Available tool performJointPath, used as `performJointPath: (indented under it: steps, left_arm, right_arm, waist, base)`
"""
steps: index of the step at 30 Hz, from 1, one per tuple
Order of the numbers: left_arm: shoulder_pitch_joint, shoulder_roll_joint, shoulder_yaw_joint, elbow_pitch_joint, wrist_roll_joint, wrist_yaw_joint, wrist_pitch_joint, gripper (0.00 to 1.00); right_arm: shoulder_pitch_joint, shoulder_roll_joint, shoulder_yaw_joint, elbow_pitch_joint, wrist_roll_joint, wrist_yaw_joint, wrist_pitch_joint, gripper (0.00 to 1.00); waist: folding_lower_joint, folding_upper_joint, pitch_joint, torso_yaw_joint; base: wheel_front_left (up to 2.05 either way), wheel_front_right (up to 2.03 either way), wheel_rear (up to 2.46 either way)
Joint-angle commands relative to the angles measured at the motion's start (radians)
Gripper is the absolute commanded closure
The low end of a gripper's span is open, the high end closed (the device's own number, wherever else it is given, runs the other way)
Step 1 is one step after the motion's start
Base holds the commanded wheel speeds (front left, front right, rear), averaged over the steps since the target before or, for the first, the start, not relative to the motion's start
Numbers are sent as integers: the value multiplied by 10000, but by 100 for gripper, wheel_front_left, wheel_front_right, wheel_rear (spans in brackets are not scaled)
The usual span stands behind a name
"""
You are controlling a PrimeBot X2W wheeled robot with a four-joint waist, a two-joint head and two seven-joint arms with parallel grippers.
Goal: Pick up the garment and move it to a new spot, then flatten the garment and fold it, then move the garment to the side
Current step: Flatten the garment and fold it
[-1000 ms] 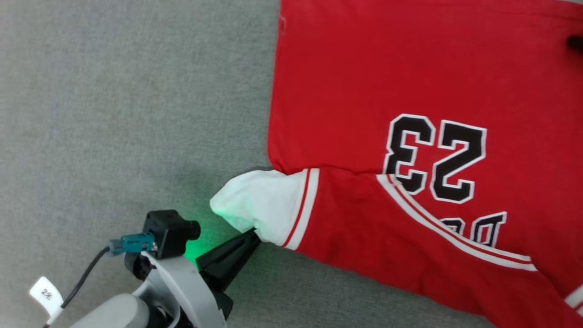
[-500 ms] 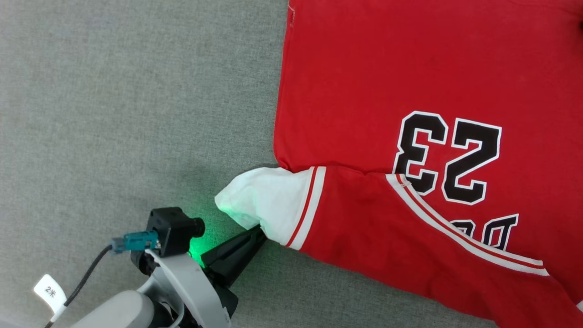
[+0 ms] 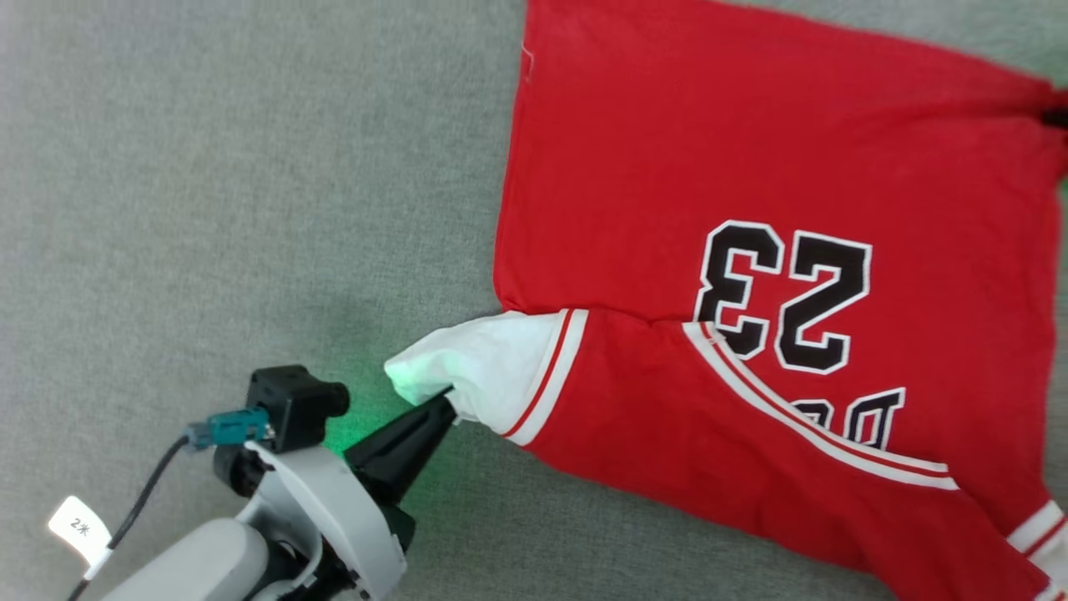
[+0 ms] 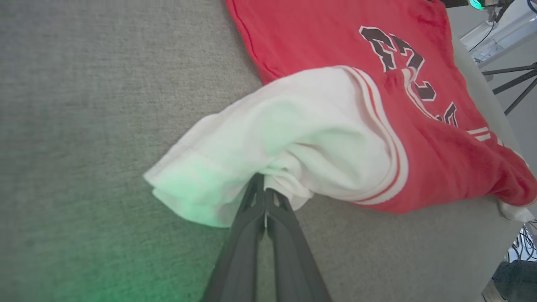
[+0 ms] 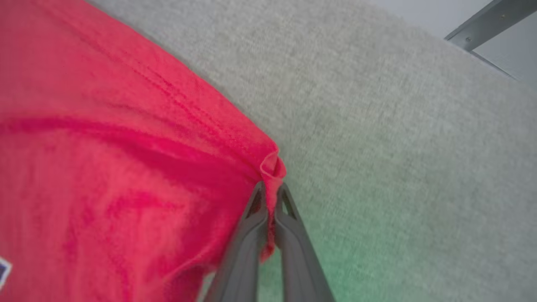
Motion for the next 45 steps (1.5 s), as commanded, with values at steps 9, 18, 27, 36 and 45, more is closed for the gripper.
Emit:
performJointPath:
  steps: [9,18,27,36,45]
  left_arm:
    - [344,462,114,211,-250,75,73,100]
    - [919,1179,279,120,-431,375,134,100]
    - [1408,1893,609,-170,-713,636,33,100]
    - [1656,2291,809,-346,-798,810,-51,100]
    - [1682,2359,775,-499,-749,890,-15,100]
  right_arm:
    - [2173,-1881,615,-2415,1233,-7,-420,100]
    - [5173,-3867,799,-5164,2155,-7,-636,100]
    - [7887,-4542,747,-6926,1990,-7,-758,100]
    - [10047,-3906,96,-7706,1461,-7,-626,100]
    - [10974,-3030,-1981,-7634,320,-7,-761,0]
  waist:
    - [0,0,-1273,-861]
    - [0,0,-1763,-1565]
    - [0,0,-1924,-2214]
    - [0,0,-1945,-2469]
    - [0,0,-1960,-2524]
  base:
    - [0,0,0]
    - [0,0,0]
    - [0,0,0]
    - [0,0,0]
    - [0,0,0]
